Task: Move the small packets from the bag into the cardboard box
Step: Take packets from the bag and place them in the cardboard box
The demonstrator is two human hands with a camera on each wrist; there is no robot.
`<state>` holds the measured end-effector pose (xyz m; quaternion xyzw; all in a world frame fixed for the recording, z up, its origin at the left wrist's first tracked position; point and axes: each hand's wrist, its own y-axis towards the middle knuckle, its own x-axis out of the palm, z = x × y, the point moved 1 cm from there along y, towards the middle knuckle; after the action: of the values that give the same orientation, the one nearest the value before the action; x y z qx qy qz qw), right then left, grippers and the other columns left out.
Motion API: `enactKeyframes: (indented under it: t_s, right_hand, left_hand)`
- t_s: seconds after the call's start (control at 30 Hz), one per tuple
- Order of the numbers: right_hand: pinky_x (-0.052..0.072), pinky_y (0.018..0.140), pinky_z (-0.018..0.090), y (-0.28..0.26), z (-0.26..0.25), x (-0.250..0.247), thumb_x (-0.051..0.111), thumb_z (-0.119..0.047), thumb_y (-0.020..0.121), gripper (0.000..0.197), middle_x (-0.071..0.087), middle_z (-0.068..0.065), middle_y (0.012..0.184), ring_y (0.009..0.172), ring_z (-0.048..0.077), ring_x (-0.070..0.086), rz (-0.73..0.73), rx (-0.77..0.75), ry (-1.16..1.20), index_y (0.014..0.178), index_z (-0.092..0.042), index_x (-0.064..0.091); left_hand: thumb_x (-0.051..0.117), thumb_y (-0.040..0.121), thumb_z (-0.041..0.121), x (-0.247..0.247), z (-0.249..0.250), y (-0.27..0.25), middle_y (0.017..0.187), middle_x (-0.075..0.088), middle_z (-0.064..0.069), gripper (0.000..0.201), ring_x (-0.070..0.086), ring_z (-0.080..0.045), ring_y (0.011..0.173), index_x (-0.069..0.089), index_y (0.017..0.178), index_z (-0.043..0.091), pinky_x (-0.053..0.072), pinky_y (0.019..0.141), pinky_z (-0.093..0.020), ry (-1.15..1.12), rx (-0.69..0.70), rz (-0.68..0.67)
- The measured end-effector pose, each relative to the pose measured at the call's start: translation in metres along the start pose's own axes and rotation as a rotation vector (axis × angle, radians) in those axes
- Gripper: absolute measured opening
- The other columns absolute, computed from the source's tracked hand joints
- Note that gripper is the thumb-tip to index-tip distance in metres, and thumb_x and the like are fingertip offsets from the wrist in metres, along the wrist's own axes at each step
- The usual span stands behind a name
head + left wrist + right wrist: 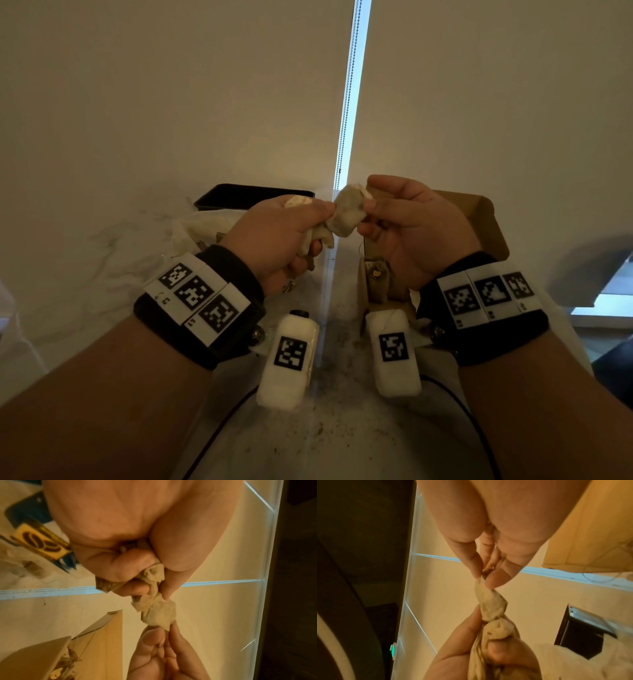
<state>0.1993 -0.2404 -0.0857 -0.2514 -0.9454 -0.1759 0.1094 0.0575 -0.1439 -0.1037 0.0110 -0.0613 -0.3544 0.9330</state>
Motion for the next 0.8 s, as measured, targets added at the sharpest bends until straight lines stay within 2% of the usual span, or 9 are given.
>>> enactKeyframes:
  t_s: [0.07,0.17,0.27,0.33,0.43,0.5,0.57,0.67,0.8]
  right_hand:
    - [0.054,0.057,0.026,0.001,-0.005,0.000,0.058,0.008,0.088,0.019,0.072,0.008,0.081,0.069,0.019,0.069,0.051,-0.019,-0.067,0.092,-0.010,0.064]
    - [0.054,0.064,0.031,0.000,-0.013,-0.001,0.063,0.003,0.087,0.019,0.071,0.009,0.088,0.075,0.021,0.067,0.040,-0.061,-0.249,0.088,-0.015,0.068]
    - [0.052,0.068,0.032,-0.006,-0.019,-0.005,0.066,-0.006,0.087,0.021,0.074,0.004,0.089,0.081,0.019,0.069,0.010,-0.095,-0.444,0.088,-0.026,0.071]
    - [0.054,0.068,0.033,-0.009,-0.025,-0.010,0.065,-0.005,0.087,0.019,0.074,0.006,0.090,0.084,0.021,0.070,0.037,-0.082,-0.446,0.090,-0.024,0.071]
    - [0.056,0.065,0.035,-0.011,-0.038,-0.021,0.063,0.001,0.088,0.017,0.072,0.005,0.083,0.072,0.019,0.070,0.099,-0.003,-0.361,0.091,-0.015,0.067]
    - [0.056,0.062,0.036,-0.010,-0.047,-0.033,0.063,0.003,0.087,0.016,0.069,0.007,0.077,0.062,0.018,0.065,0.139,0.020,-0.435,0.089,-0.012,0.066]
    - [0.058,0.066,0.038,-0.012,-0.052,-0.045,0.064,0.004,0.086,0.014,0.068,0.011,0.083,0.062,0.019,0.064,0.153,0.076,-0.552,0.090,-0.010,0.065]
    - [0.060,0.068,0.038,-0.013,-0.049,-0.065,0.065,0.002,0.087,0.011,0.067,0.015,0.089,0.068,0.021,0.065,0.146,0.268,-0.726,0.094,-0.007,0.065]
    - [0.059,0.072,0.040,-0.013,-0.036,-0.080,0.065,0.002,0.086,0.014,0.067,0.015,0.093,0.078,0.026,0.067,0.129,0.461,-0.934,0.092,-0.011,0.066]
  left_hand:
    - [0.069,0.092,0.031,0.002,0.001,-0.001,0.074,0.061,-0.005,0.027,0.051,-0.009,0.052,0.067,0.108,0.009,0.033,0.035,-0.017,-0.008,-0.015,-0.009]
    - [0.070,0.091,0.031,0.004,0.002,-0.003,0.066,0.060,-0.002,0.027,0.051,-0.010,0.052,0.067,0.106,0.009,0.032,0.035,-0.017,0.008,-0.011,-0.022]
    - [0.069,0.091,0.037,0.006,0.004,-0.006,0.067,0.059,-0.003,0.033,0.050,-0.009,0.051,0.067,0.110,0.010,0.033,0.036,-0.018,-0.006,-0.001,-0.016]
    - [0.070,0.090,0.039,0.007,0.005,-0.007,0.069,0.059,-0.003,0.036,0.050,-0.009,0.051,0.068,0.110,0.009,0.033,0.035,-0.018,-0.009,0.007,-0.006]
    - [0.072,0.089,0.036,0.010,0.005,-0.007,0.078,0.061,-0.004,0.040,0.053,-0.009,0.053,0.067,0.116,0.007,0.033,0.034,-0.018,0.000,0.000,0.018]
    - [0.071,0.091,0.034,0.012,0.004,-0.008,0.081,0.061,-0.005,0.038,0.053,-0.009,0.053,0.067,0.118,0.008,0.033,0.034,-0.018,-0.002,-0.017,0.007]
    - [0.069,0.092,0.033,0.015,0.003,-0.010,0.078,0.060,-0.005,0.034,0.052,-0.009,0.054,0.068,0.116,0.010,0.033,0.033,-0.017,0.002,-0.035,-0.014]
    - [0.070,0.091,0.035,0.018,0.000,-0.010,0.078,0.058,-0.007,0.034,0.050,-0.010,0.055,0.068,0.115,0.011,0.032,0.033,-0.017,0.024,-0.048,-0.024]
    - [0.070,0.091,0.034,0.020,-0.001,-0.011,0.078,0.058,-0.007,0.033,0.051,-0.010,0.055,0.068,0.116,0.013,0.033,0.035,-0.017,0.033,-0.063,-0.030]
